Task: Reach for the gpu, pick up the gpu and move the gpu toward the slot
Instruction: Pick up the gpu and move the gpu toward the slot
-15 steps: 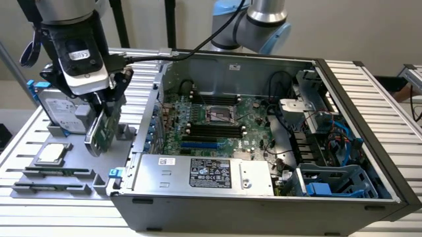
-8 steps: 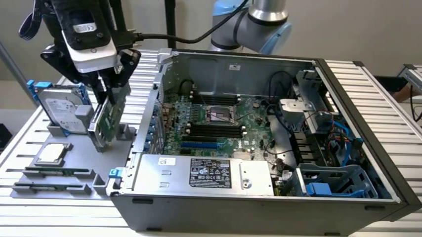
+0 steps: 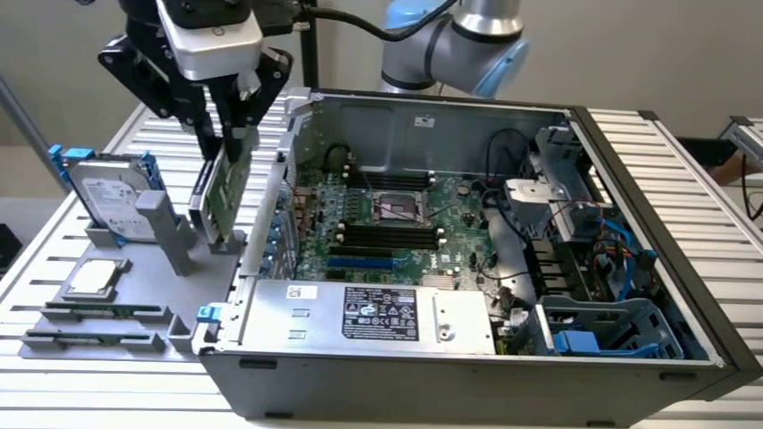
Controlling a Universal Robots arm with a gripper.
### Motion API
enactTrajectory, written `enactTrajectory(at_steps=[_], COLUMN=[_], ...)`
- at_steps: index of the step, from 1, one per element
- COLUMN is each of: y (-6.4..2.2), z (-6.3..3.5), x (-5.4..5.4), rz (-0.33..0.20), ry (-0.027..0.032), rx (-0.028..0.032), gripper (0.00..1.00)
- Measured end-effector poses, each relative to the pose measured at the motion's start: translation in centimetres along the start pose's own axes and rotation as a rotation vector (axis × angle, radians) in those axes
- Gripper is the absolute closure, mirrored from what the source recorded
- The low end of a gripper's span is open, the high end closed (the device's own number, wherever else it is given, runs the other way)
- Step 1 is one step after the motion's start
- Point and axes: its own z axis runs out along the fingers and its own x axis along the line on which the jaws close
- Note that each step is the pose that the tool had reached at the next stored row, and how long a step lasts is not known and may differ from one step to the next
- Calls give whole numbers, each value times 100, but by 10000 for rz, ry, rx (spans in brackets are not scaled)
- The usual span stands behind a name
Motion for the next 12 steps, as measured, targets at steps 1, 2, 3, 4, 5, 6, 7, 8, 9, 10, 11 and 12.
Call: enactTrajectory(at_steps=[1,2,3,4,5,6,7,8,9,10,11,12], y=[1,2,2,3,4,4,5,5,6,6,6,7], z=[-19,-31,-39,-42,-45,-46,-47,-49,-50,-51,-53,-54], x=[-45,-90,-136,-180,-225,-270,-318,-363,-409,-454,-499,-544], rz=[0,-1,-2,-2,-2,-2,-4,-4,-4,-5,-6,-6], ry=[11,16,19,19,20,20,21,21,21,21,21,22], rx=[-7,-18,-36,-64,-85,-104,-123,-141,-160,-175,-188,-198], gripper=[74,74,74,74,74,74,74,74,74,74,74,74])
